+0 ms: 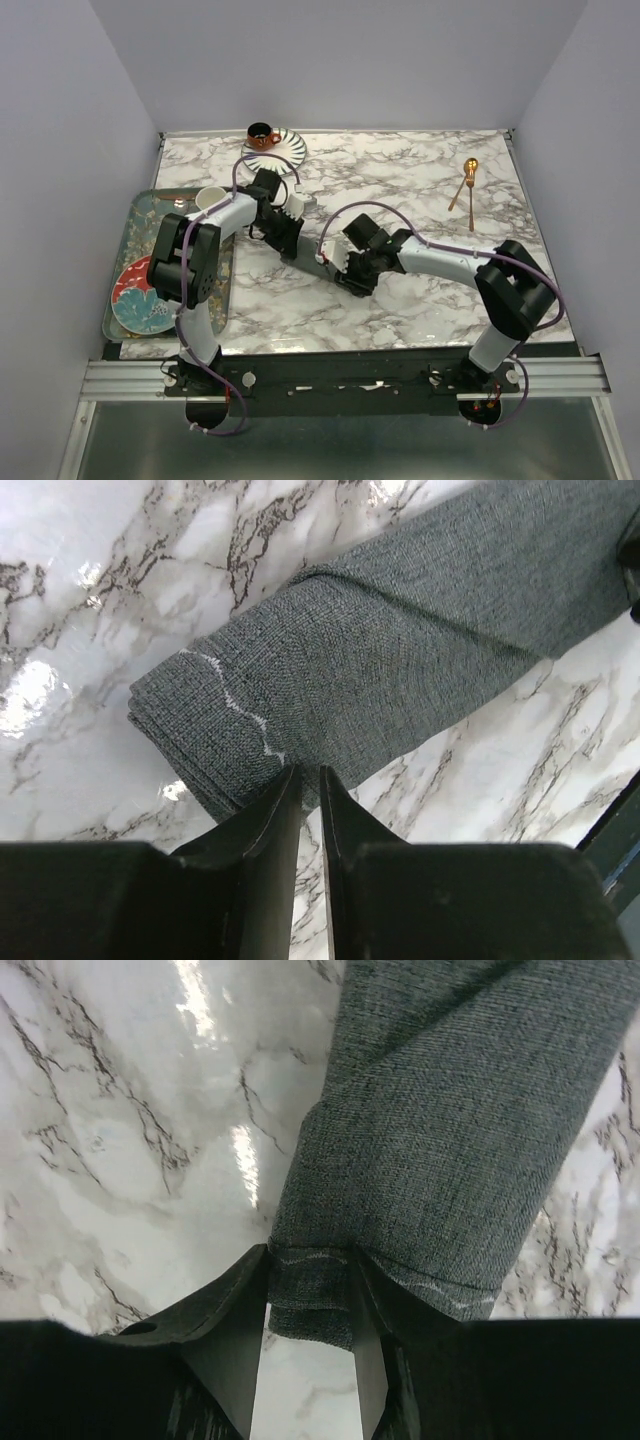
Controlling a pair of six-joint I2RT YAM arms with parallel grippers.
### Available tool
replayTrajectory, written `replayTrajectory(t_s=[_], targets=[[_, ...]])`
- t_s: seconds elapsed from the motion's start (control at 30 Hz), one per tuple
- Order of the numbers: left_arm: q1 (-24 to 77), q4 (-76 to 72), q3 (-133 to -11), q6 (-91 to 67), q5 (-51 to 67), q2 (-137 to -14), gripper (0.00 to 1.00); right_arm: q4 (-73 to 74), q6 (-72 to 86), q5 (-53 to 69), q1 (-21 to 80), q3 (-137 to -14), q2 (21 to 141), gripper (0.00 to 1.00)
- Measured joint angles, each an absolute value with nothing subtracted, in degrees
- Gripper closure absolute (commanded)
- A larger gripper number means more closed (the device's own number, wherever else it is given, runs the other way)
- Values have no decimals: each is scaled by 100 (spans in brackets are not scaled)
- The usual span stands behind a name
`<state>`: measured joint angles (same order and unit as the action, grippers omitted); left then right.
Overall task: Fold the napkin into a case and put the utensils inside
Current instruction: Rotate the smaller rectangle-folded napkin at the center of the board.
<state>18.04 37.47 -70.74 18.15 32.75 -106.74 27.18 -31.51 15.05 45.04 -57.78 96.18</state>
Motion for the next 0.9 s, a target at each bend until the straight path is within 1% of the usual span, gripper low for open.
replayTrajectory(t_s=[0.1, 0.2, 0.33, 0.53, 0.7, 0.8, 0.9], targets=[[1846, 3828, -7240, 1841, 3177, -10761, 65, 2794, -3085, 1612, 4613, -5892, 9712, 47], [1850, 3940, -7384, 1905, 3120, -10781, 62, 3017, -2908, 1732, 4637, -6069, 9708, 39], [1765, 4053, -7540, 1931, 3133, -10709, 62, 3457, -2676, 2023, 4359, -6453, 9609, 33], [1586, 4303, -7483, 2099, 3033, -10066, 63, 3671, -2655, 2121, 3522, -6906, 9297, 30], [1590, 4370, -7170, 2244, 2847, -9939, 65, 3763, -2840, 2152, 3441, -7050, 9758, 31], [1627, 4410, -7131, 2274, 2740, -10088, 66, 3813, -2906, 2211, 3441, -7083, 10134, 35], [1669, 4390, -7159, 2283, 2635, -10339, 66, 3909, -2965, 2329, 3444, -7083, 10379, 41]])
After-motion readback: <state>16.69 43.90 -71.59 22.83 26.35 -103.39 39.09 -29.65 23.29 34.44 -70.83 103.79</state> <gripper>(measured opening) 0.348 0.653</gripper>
